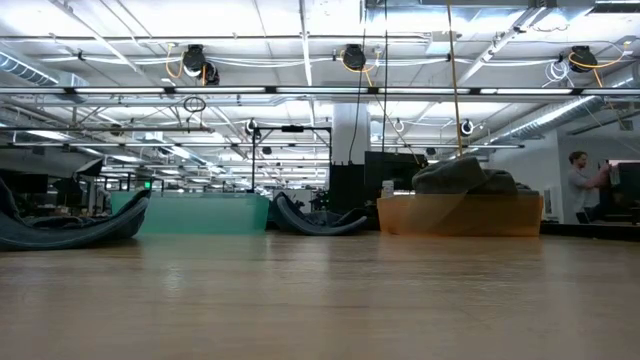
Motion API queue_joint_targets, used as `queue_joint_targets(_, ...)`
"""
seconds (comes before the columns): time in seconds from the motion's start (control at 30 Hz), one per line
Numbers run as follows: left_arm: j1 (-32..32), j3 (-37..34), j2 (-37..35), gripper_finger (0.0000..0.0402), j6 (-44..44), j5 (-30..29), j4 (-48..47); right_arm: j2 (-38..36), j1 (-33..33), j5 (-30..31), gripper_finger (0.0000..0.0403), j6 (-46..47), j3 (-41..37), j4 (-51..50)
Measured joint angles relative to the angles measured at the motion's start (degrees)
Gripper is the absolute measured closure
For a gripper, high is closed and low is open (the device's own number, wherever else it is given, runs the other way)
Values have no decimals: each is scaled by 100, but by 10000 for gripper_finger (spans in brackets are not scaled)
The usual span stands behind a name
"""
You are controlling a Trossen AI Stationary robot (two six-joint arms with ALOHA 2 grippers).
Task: Pick & Place hat
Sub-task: Put the right dark blue cap into the blue bin
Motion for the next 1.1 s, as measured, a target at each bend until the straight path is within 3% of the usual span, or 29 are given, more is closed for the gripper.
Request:
queue_joint_targets(0.2, 98, 0, 2, 392, -296, 6, 365, -13, -150, -346, 176, -571, 0, 297)
queue_joint_targets(0.37, 95, 0, 28, 392, -360, 137, 598, -11, -416, -361, 177, -546, -5, 286)
queue_joint_targets(0.63, 102, 1, 212, 392, -551, 153, 699, -8, -669, -1090, 180, -293, -2, 383)
queue_joint_targets(0.87, 154, 0, 404, 392, -749, 209, 781, -6, -746, -1092, 194, -337, -2, 705)
queue_joint_targets(1.0, 165, 4, 518, 392, -947, 288, 785, -6, -745, -995, 214, -336, -5, 744)
queue_joint_targets(1.1, 182, 10, 538, 392, -1053, 284, 725, -4, -724, -985, 259, -340, -7, 744)
